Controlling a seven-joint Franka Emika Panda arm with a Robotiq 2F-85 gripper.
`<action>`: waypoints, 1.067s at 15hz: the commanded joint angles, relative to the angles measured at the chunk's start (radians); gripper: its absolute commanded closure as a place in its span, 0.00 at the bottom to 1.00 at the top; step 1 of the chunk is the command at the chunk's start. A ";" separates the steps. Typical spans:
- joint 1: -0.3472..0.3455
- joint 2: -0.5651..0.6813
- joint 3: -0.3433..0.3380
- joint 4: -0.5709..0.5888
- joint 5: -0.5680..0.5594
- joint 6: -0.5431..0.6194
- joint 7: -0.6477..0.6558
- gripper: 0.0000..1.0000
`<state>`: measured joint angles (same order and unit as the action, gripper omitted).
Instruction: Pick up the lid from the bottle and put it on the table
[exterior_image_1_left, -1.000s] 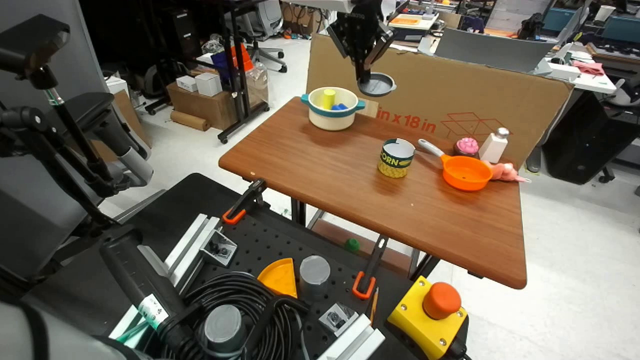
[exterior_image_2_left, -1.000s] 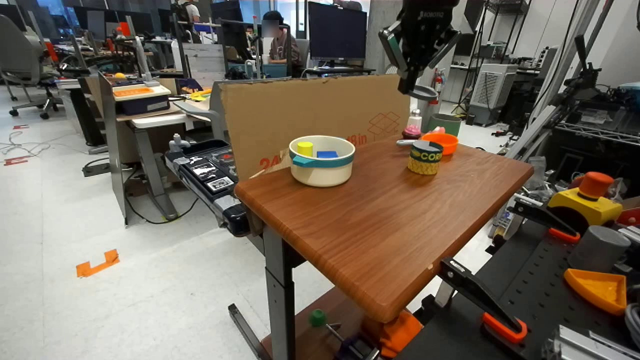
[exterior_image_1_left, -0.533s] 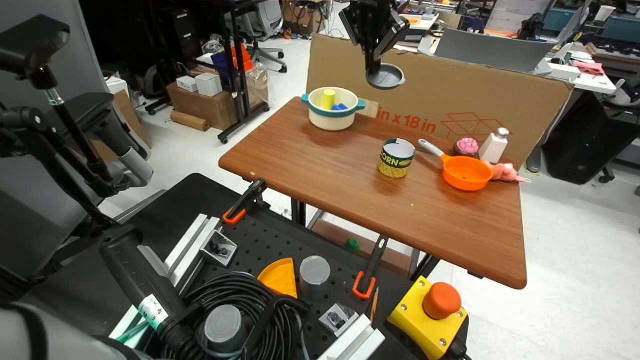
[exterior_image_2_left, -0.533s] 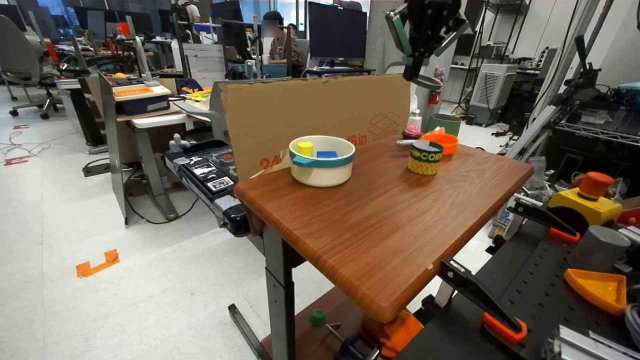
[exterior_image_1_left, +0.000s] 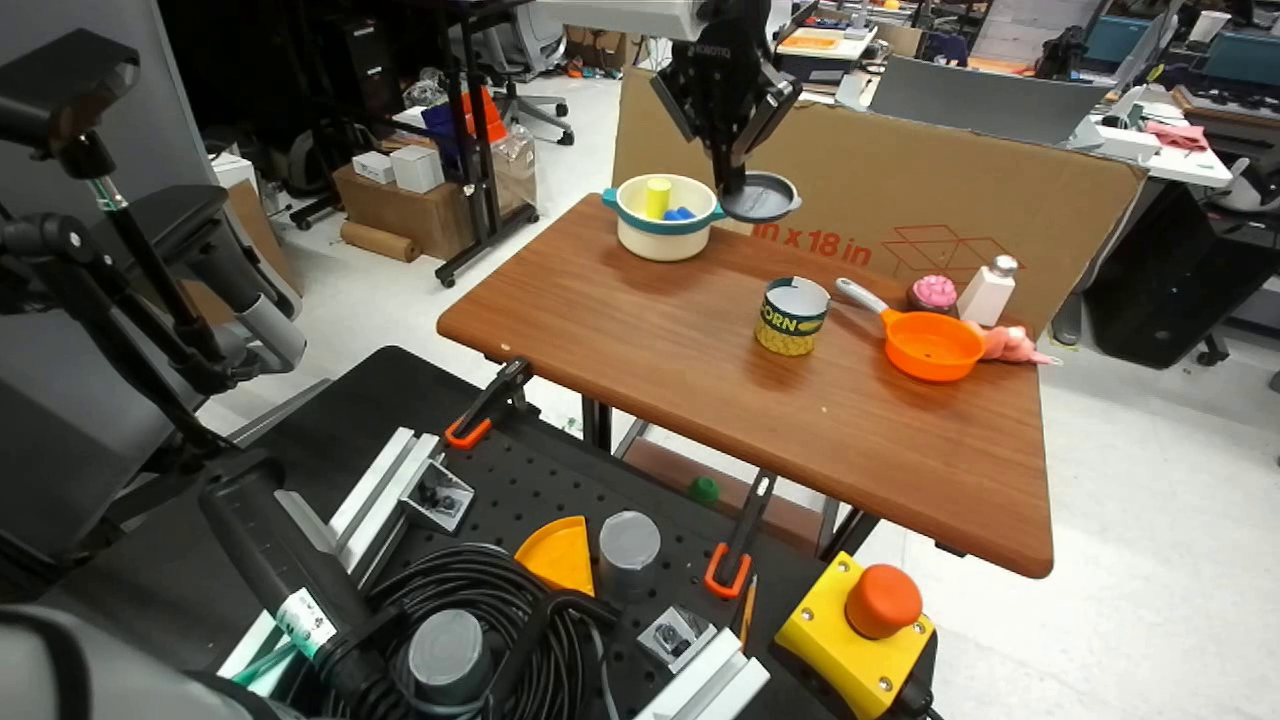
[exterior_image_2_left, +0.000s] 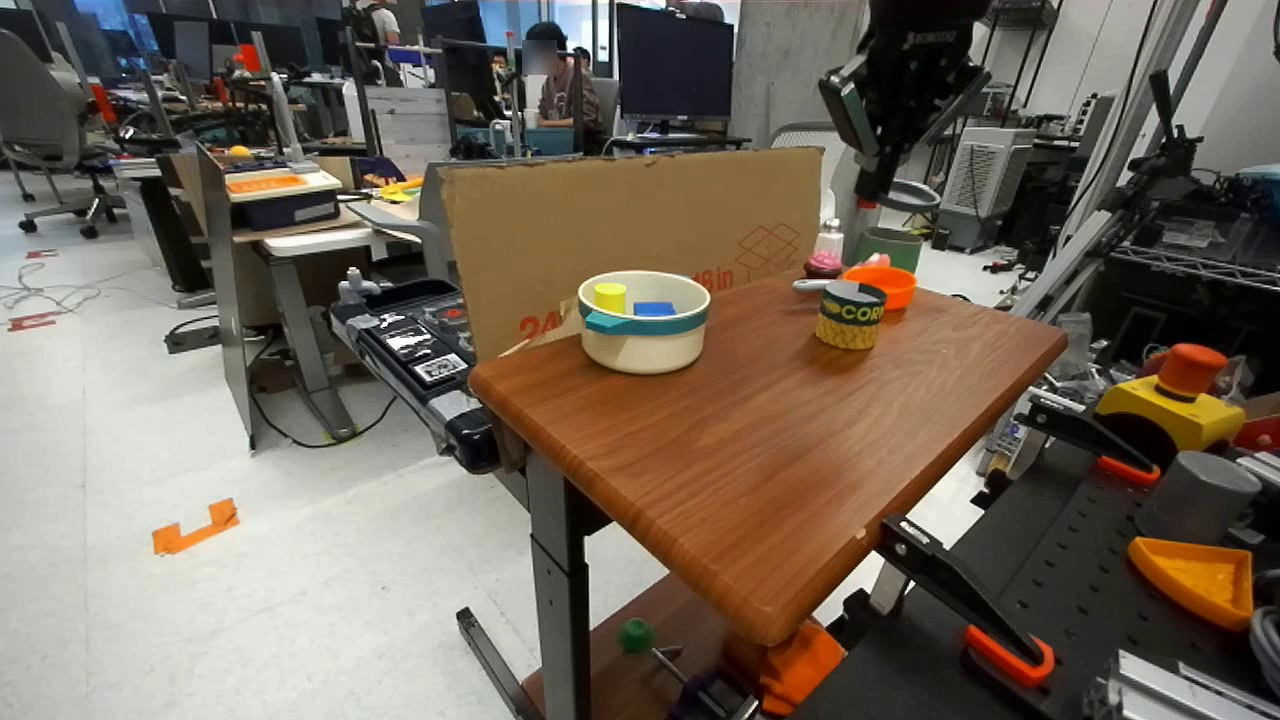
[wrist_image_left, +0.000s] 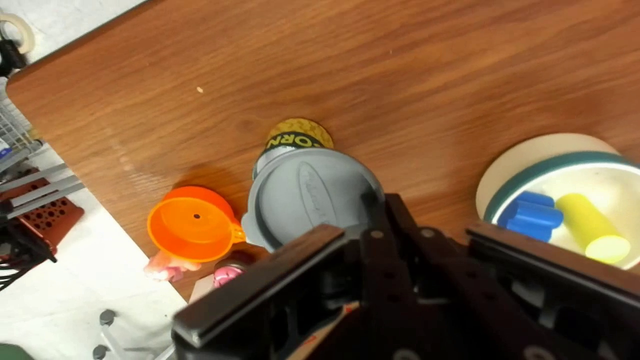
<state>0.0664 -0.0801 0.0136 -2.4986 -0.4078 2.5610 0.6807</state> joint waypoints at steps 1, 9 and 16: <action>-0.010 -0.057 0.035 -0.066 0.032 -0.033 -0.066 0.99; 0.001 -0.010 0.045 -0.066 0.301 -0.106 -0.394 0.99; -0.053 0.132 0.023 0.020 0.100 -0.074 -0.223 0.99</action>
<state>0.0308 -0.0293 0.0460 -2.5406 -0.2304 2.4858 0.3874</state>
